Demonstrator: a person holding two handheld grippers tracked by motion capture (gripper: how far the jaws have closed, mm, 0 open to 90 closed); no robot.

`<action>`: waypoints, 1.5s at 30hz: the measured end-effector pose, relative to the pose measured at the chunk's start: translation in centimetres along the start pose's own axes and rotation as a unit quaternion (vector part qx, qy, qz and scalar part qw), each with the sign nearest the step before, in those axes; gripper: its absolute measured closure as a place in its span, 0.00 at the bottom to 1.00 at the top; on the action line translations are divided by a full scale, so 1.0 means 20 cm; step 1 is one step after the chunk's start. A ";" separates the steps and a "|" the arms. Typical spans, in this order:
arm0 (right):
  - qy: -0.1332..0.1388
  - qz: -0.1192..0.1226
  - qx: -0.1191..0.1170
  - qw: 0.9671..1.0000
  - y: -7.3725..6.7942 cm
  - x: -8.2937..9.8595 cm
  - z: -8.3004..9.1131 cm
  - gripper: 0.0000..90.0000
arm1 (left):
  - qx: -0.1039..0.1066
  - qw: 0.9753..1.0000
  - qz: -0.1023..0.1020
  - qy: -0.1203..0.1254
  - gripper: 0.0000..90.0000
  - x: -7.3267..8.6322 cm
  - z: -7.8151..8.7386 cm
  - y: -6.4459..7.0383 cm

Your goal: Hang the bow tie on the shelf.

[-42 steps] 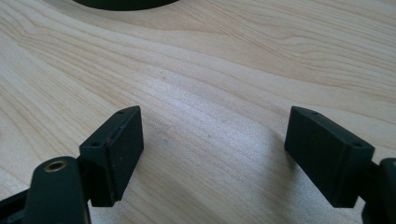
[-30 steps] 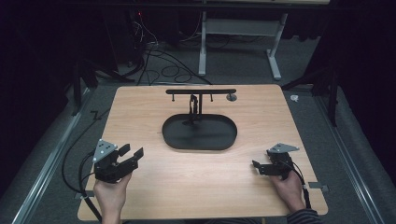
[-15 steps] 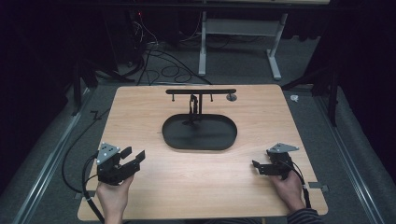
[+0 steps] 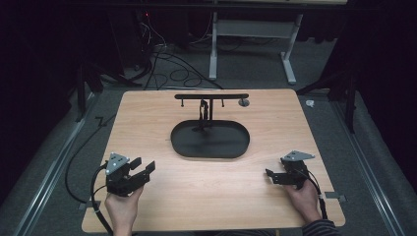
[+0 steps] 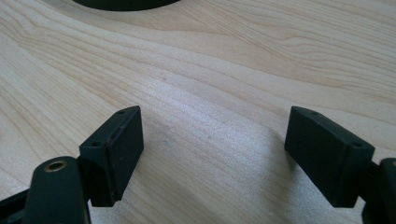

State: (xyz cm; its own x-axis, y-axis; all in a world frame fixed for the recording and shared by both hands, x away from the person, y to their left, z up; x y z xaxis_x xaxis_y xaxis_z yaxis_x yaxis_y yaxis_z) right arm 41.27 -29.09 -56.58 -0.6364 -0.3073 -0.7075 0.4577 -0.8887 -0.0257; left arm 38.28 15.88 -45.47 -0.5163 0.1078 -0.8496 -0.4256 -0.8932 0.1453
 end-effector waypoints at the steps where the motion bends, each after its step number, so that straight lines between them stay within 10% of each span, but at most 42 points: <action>1: 0.000 0.000 0.000 1.000 0.00 0.00 0.00 0.23 | 0.000 1.000 0.001 -0.001 0.50 0.01 0.00 0.00; 45: 0.000 0.000 0.000 1.000 0.00 0.00 0.00 0.23 | 0.011 1.000 0.006 -0.026 0.49 0.13 -0.17 0.05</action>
State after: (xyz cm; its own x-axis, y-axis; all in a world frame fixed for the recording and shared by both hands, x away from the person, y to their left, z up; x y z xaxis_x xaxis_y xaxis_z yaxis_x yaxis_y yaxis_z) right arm 41.26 -29.09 -56.58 -0.6363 -0.3074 -0.7075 0.4577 -0.8887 -0.0255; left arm 39.03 13.81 -49.17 -0.5594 0.1206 -0.8201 -0.4350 -0.8849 0.1666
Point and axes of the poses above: each handheld gripper's, and its own axes: z roughly backward along the jaws, x roughly out of its underside, y roughly to its right, the point moved 9 cm from there along -z, roughly forward along the jaws, and after that the axes turned 3 degrees about -z, right-handed, at the moved point
